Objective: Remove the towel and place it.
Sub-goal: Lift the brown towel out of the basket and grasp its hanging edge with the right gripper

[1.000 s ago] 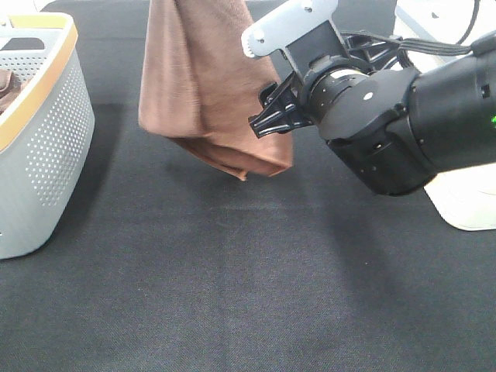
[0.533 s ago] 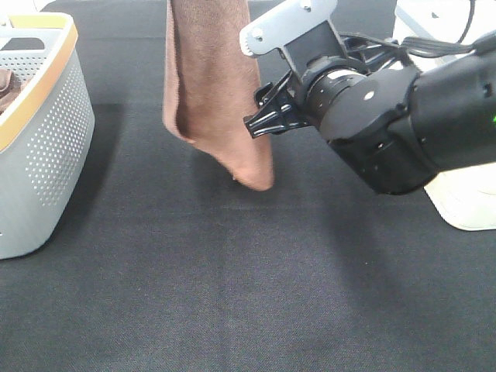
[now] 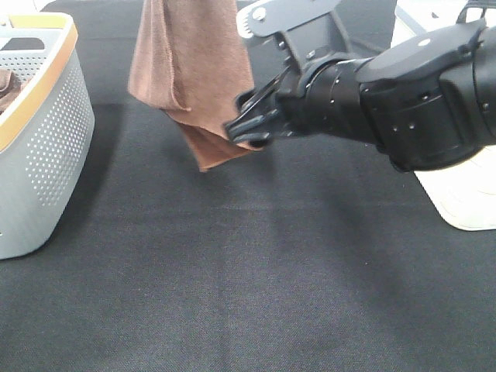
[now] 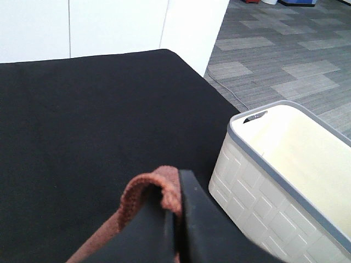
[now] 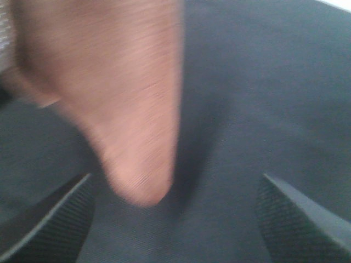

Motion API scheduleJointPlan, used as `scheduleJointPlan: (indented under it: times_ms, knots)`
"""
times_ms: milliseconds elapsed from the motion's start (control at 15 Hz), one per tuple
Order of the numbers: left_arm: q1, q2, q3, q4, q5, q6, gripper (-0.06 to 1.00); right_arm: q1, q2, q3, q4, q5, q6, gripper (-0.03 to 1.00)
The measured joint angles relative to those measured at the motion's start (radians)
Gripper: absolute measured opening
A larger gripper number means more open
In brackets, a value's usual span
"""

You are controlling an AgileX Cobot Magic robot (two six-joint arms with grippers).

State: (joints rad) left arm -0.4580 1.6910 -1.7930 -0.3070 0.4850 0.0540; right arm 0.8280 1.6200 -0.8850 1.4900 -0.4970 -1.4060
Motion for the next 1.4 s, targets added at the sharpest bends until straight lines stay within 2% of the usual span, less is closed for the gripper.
scheduleJointPlan:
  times_ms: [333,400,533,600,800,1067,1400]
  knots:
    - [0.000,0.006,0.000,-0.012,-0.011,-0.003,0.00,0.000,0.000,0.000,-0.002,0.368,-0.026,0.76]
    - [0.000,0.006,0.000,-0.035,-0.010,-0.003,0.00,0.000,0.000,0.000,-0.014,0.402,-0.026,0.76]
    - [0.000,0.006,0.000,-0.099,0.000,-0.003,0.00,0.000,0.012,0.000,-0.055,0.392,-0.027,0.75]
    - [0.000,0.006,0.000,-0.117,0.018,-0.003,0.00,0.000,0.038,-0.012,-0.116,0.372,-0.027,0.75]
    - [0.000,-0.001,0.000,-0.139,0.061,-0.003,0.00,0.000,0.070,-0.044,-0.164,0.356,-0.027,0.75]
    - [0.000,-0.047,0.000,-0.170,0.149,-0.003,0.00,0.000,0.110,-0.066,-0.181,0.199,-0.027,0.75]
    - [0.000,-0.097,0.000,-0.211,0.259,-0.003,0.00,0.000,0.118,-0.067,-0.228,0.049,-0.022,0.75]
